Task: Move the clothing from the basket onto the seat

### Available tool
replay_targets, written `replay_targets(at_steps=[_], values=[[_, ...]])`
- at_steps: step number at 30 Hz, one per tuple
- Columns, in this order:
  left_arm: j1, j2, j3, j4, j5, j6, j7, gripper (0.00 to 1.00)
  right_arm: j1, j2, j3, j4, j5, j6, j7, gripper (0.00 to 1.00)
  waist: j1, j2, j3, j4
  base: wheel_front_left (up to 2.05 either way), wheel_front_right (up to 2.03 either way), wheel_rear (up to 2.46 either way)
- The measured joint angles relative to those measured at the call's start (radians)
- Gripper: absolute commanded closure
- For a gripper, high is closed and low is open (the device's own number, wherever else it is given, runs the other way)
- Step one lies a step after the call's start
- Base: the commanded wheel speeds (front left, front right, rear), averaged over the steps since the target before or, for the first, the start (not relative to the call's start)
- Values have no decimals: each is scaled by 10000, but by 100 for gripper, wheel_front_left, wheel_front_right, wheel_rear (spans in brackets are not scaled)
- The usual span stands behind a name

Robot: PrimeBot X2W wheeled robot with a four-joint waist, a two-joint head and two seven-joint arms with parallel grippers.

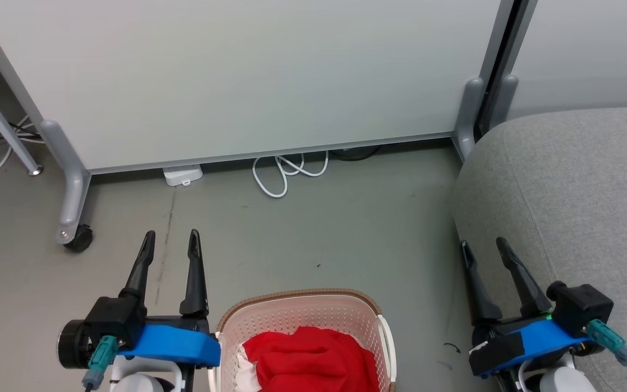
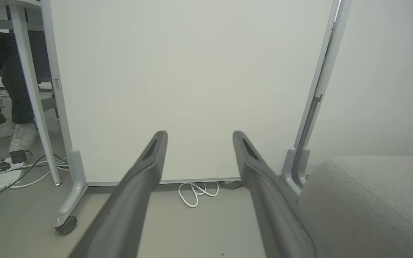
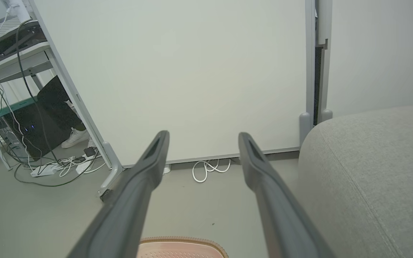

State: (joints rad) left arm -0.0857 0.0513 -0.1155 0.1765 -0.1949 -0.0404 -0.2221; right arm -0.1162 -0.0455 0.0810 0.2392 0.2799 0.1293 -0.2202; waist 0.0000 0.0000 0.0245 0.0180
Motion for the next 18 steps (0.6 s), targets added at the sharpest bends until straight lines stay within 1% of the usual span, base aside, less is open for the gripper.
replay_targets(at_steps=[18], values=[[-41,-2,-146,-12,1356,61,-337,0,-96,-12,42,150,-1281,0,-337,0,0,0,50,17,0,0,0]])
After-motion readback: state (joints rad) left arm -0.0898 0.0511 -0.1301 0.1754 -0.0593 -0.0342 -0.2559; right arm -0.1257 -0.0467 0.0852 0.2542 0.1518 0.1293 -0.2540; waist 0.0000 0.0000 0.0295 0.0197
